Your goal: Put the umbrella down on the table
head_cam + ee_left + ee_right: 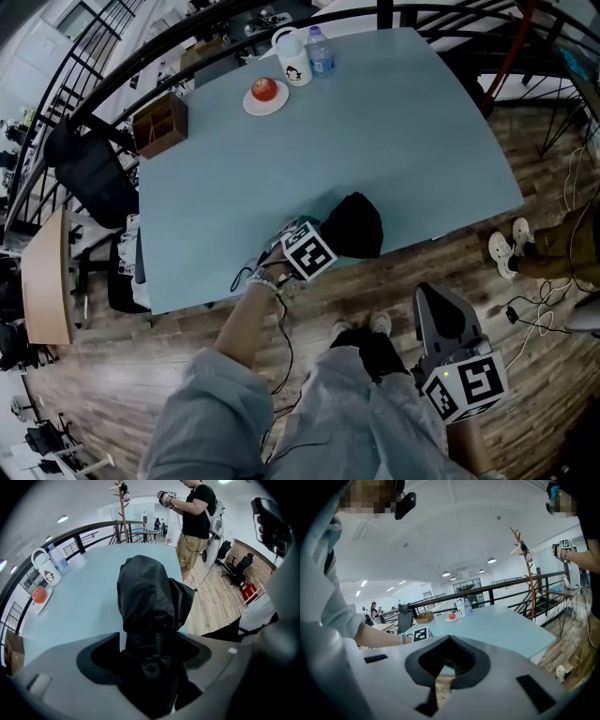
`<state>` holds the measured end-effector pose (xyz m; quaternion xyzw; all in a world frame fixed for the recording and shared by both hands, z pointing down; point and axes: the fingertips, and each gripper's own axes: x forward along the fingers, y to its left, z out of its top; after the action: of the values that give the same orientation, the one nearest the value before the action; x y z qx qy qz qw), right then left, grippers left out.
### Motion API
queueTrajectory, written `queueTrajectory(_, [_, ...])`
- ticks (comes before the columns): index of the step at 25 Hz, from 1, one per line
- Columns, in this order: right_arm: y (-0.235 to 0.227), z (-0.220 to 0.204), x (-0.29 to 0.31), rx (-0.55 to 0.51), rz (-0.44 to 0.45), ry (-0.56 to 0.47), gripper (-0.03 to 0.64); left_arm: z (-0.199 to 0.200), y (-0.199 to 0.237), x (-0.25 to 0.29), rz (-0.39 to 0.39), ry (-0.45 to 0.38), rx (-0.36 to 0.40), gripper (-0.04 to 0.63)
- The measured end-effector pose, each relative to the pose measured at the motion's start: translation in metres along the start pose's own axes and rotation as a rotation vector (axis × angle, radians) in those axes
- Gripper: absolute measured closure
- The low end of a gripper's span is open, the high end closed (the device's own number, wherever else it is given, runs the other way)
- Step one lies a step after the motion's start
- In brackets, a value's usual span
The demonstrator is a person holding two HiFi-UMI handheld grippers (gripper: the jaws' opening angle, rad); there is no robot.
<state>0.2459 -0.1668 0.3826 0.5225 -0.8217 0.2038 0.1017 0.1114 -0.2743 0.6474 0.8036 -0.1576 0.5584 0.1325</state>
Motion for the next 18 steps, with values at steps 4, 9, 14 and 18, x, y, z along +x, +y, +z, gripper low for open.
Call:
queueTrajectory(4, [0.004,0.001,0.002,-0.008,0.011,0.002,0.618,0.002,0.000,-0.010,-0.024,-0.056,-0.058,0.267])
queueTrajectory(9, [0.007,0.003,0.008,-0.021,0.022,0.004,0.618,0.017,0.008,-0.037,-0.007,-0.169,-0.117,0.267])
queueTrajectory(14, [0.015,0.011,0.015,-0.042,0.053,-0.012,0.618,0.022,0.013,-0.058,0.058,-0.232,-0.125,0.267])
queueTrajectory(18, [0.024,0.015,0.018,-0.058,0.075,-0.025,0.618,0.024,0.006,-0.080,0.070,-0.294,-0.136,0.273])
